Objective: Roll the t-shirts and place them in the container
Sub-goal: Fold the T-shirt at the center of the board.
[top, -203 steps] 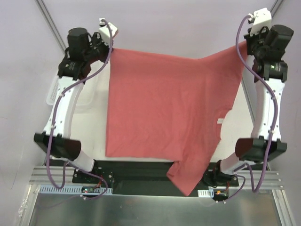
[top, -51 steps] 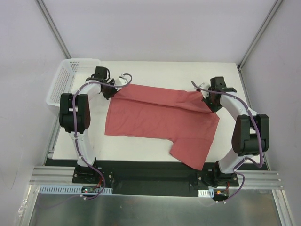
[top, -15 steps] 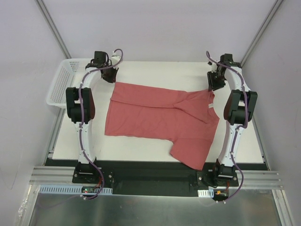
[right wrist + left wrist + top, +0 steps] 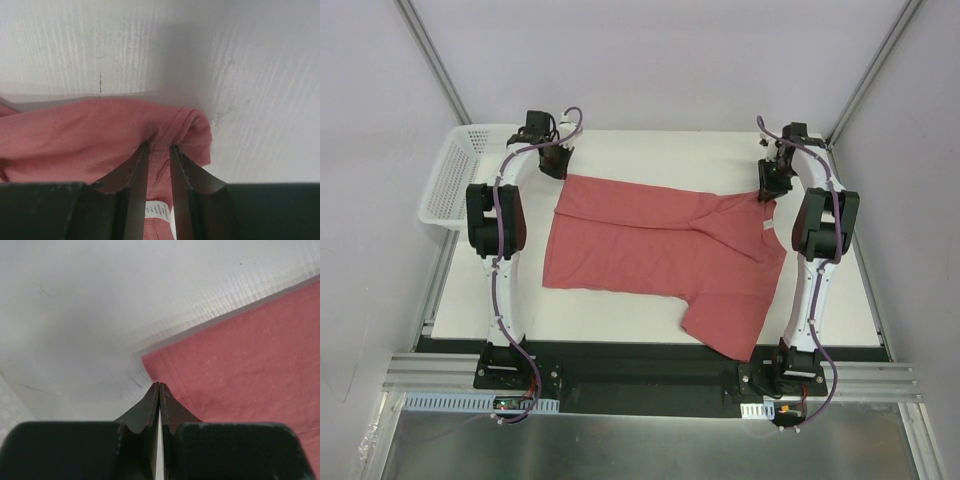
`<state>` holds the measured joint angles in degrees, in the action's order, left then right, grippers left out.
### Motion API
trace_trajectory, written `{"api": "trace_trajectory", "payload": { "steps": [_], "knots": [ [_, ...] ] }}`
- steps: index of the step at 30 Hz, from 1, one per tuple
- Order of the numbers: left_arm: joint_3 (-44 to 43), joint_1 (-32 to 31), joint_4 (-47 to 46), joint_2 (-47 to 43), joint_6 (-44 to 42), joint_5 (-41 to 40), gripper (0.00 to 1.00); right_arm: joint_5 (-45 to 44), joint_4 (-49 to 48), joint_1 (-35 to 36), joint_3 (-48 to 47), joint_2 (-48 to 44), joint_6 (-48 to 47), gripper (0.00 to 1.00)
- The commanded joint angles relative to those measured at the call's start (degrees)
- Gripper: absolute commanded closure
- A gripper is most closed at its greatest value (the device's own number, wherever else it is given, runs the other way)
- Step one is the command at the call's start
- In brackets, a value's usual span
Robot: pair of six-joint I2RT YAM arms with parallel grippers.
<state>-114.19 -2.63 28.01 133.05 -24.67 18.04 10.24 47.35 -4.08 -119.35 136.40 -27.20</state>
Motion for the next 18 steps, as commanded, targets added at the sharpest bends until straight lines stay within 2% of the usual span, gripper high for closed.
{"api": "trace_trajectory", "payload": {
  "steps": [1,11,15,18],
  "knots": [
    [-0.77,-0.27,1.61,0.71,2.34,-4.15,1.00,-1.10,0.90,-0.58,-2.20,0.36,3.03,0.76],
    [3.01,-0.27,1.26,0.01,6.30,-11.10,1.00,-5.05,0.55,-1.37,-3.52,1.94,2.94,0.79],
    [3.80,-0.27,1.26,-1.04,7.78,-11.19,1.00,-6.28,0.46,-1.29,-3.26,1.59,2.33,0.78],
    [1.96,-0.44,1.26,-2.88,9.37,-9.26,1.00,-6.55,0.63,-1.28,-2.73,0.36,1.54,0.73]
  ]
}}
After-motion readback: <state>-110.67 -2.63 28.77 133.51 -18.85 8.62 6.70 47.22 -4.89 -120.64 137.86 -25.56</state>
